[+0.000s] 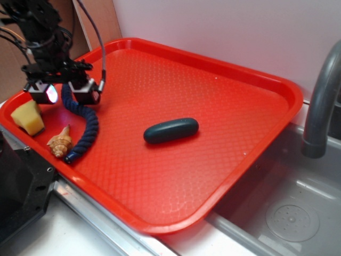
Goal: Grab the blue rope.
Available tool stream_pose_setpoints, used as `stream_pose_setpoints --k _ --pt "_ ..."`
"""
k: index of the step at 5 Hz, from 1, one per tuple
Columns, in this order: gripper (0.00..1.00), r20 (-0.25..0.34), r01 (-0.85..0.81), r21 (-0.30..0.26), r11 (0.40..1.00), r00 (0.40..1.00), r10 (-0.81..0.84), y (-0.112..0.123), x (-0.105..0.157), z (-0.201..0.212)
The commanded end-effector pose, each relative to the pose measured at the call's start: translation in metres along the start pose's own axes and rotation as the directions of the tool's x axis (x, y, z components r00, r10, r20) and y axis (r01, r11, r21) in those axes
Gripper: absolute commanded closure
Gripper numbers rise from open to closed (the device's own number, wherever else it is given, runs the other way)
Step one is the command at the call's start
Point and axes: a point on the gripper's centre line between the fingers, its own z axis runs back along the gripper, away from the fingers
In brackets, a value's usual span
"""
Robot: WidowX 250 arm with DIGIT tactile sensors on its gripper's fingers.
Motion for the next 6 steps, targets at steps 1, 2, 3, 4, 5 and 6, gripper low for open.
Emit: stream_pose_setpoints --k 1,2,3,4,5,6 --pt "1.0 -0.014 0.047 0.04 0.998 0.999 -0.047 0.003 -0.001 -0.008" --pt "1.0 -0.012 0.108 0.046 0.993 0.994 -0.108 0.002 -0.001 -0.001" --pt "1.0 -0.032 0.288 0.032 0.957 0.957 -0.287 -0.011 0.002 0.025" --pt "1.0 -0.022 0.422 -0.037 0.906 0.906 -0.423 -0.026 -0.008 0.075" --pt "1.0 0.036 0.555 -0.084 0.828 0.832 -0.554 -0.059 -0.032 0.129" --pt "1.0 0.096 0.629 -0.05 0.776 0.776 -0.623 -0.087 -0.037 0.178"
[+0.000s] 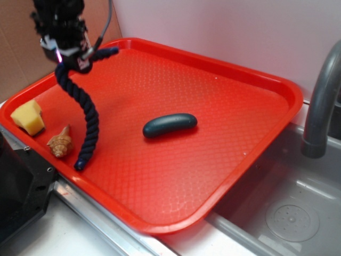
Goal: Grab the blue rope.
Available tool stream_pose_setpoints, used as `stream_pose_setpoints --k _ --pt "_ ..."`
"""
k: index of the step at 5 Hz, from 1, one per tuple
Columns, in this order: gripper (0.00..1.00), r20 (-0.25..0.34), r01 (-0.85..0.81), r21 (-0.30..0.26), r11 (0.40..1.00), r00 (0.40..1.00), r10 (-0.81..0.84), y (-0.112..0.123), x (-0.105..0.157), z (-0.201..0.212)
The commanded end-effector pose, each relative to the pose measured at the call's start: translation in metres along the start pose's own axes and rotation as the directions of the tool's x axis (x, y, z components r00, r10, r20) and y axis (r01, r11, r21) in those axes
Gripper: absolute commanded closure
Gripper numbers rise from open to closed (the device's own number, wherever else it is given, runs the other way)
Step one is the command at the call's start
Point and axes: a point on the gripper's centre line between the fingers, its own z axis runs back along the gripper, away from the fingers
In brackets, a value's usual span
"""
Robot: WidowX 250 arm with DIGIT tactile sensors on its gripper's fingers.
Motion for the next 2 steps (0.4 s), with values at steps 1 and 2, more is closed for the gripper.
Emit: stream_pose_setpoints --k 1,2 --pt "1.0 0.11 0.127 0.048 0.991 0.985 -0.132 -0.0383 0.0195 0.1088" --pt "1.0 0.093 0.096 0.088 0.992 0.99 -0.104 -0.0337 0.0214 0.1126"
